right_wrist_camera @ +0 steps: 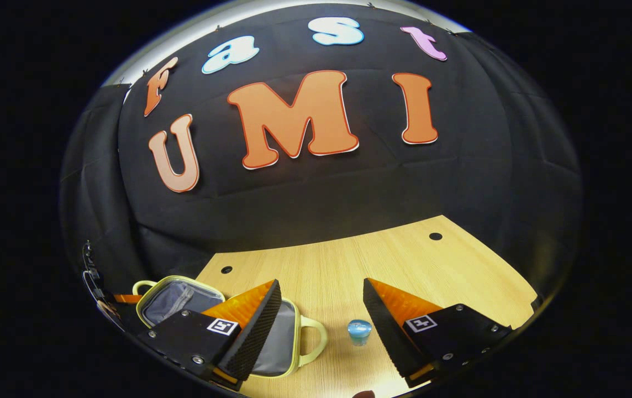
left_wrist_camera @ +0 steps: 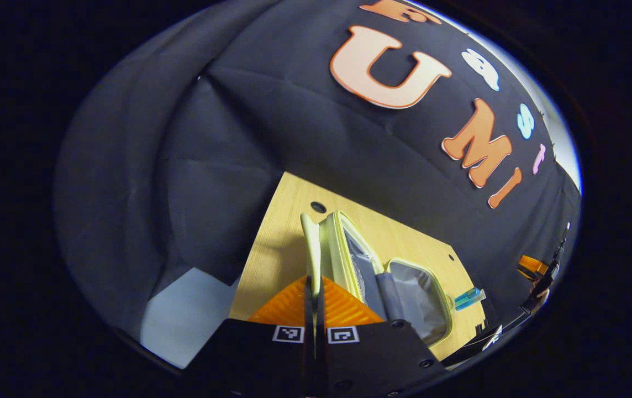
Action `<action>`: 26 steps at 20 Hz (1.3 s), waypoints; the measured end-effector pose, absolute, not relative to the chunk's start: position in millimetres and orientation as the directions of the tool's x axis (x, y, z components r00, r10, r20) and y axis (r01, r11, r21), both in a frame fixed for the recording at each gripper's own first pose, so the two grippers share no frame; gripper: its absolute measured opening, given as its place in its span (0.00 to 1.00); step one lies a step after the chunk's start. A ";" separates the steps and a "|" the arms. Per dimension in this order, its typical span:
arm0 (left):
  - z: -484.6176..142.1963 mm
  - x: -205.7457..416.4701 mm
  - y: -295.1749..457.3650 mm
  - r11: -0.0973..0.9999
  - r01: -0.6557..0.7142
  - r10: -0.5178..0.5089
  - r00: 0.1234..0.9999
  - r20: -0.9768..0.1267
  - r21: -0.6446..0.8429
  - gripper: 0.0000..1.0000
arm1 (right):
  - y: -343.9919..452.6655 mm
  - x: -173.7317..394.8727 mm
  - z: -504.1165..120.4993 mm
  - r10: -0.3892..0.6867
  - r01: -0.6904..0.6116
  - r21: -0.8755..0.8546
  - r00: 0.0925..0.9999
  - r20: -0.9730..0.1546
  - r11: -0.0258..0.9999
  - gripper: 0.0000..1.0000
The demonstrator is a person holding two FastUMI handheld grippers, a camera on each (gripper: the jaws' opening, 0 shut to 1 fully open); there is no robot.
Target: First open the suitcase, pack the skin care products into it, and then close the suitcase.
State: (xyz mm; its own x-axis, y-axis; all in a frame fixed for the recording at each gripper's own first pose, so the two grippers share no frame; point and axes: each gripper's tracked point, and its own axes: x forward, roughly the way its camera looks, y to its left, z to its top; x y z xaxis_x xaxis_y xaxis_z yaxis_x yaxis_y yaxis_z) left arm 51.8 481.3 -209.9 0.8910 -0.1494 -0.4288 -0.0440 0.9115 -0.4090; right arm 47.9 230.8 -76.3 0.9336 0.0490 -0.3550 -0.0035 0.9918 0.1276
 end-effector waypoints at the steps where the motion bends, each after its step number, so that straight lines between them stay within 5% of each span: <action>1: -220.6 52.7 486.1 0.906 -0.055 -0.149 0.887 -0.437 -0.420 0.01 | 231.3 46.7 -77.0 0.050 -0.002 0.133 0.931 -0.360 0.991 0.95; 9: -304.3 44.7 506.7 0.848 -0.174 -0.151 0.826 -0.542 -0.501 0.01 | 218.5 34.6 -86.0 0.028 0.027 0.138 0.925 -0.379 0.990 0.95; 12: -313.7 44.7 516.0 0.859 -0.196 -0.128 0.813 -0.567 -0.473 0.10 | 210.8 30.8 -88.2 0.016 0.035 0.124 0.924 -0.383 0.992 0.94; 13: -308.1 44.2 516.8 0.859 -0.202 -0.119 0.816 -0.566 -0.471 0.25 | 207.4 29.8 -88.6 0.011 0.039 0.121 0.923 -0.384 0.992 0.94; 15: -300.1 40.3 525.1 0.884 -0.235 -0.047 0.815 -0.577 -0.405 0.34 | 199.4 28.0 -90.6 0.000 0.046 0.111 0.924 -0.383 0.993 0.94; 19: -257.3 39.4 533.9 0.918 -0.286 0.095 0.832 -0.547 -0.276 0.96 | 175.3 27.6 -96.3 -0.027 0.052 0.058 0.926 -0.377 0.997 0.95; 26: -124.4 55.7 444.6 0.958 -0.264 0.210 0.915 -0.345 -0.117 0.97 | 137.0 34.7 -99.2 0.000 0.007 0.018 0.932 -0.361 1.000 0.94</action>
